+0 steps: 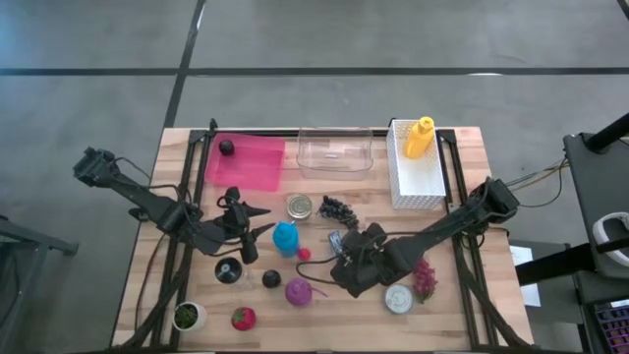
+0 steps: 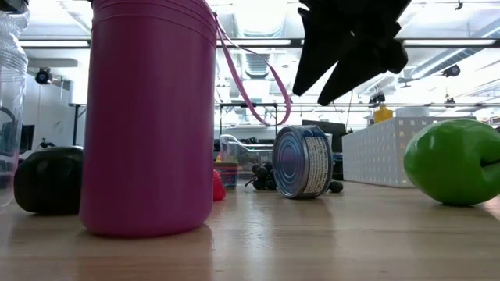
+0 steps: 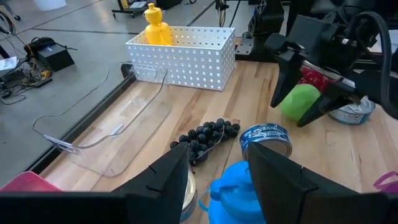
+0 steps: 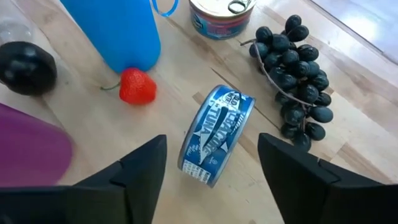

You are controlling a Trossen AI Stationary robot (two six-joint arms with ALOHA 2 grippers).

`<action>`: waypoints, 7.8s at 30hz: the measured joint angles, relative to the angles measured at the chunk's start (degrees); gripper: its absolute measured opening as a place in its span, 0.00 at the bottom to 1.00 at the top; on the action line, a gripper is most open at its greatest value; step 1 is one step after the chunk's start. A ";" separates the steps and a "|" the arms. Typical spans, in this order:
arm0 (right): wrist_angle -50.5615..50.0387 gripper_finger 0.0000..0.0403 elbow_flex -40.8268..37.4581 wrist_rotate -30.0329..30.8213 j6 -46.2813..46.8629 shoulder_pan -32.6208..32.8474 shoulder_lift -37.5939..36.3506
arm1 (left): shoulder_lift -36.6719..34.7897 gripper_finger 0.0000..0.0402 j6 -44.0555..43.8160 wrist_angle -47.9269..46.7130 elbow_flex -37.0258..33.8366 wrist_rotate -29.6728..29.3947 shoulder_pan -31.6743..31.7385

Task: Pick & Place Food Item
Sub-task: Put the blue tuna can into the transparent bin, then put the blue water bottle into the white bin

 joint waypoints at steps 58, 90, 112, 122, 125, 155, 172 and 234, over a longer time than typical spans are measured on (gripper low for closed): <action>20.57 0.84 -12.48 0.09 1.31 -3.49 2.89 | 0.00 0.42 0.00 -0.03 0.00 0.00 0.00; 22.48 0.33 -14.23 -1.42 -2.69 -3.19 1.86 | 0.00 0.42 0.00 -1.21 0.00 0.02 -0.02; 16.57 0.35 -15.90 8.46 -20.08 -3.32 -14.10 | 0.00 0.42 0.00 -1.78 0.00 0.00 -0.02; 16.34 0.33 -15.58 7.58 -35.29 -8.23 -22.29 | -0.02 0.42 0.00 -1.86 0.00 0.02 -0.02; 16.23 0.33 -15.58 4.16 -39.34 -12.14 -25.21 | 0.00 0.42 0.00 -2.01 0.00 0.00 -0.02; 15.98 0.33 -4.32 -10.88 -68.85 -50.91 -5.65 | -0.02 0.42 0.00 -2.48 0.00 0.02 0.00; 10.53 0.34 -1.09 -2.54 -67.10 -50.68 4.90 | 0.00 0.42 0.00 -2.61 0.00 0.00 0.00; 5.85 0.44 1.36 -16.15 -67.67 -47.48 -1.53 | 0.00 0.42 0.00 -2.56 0.00 0.02 -0.02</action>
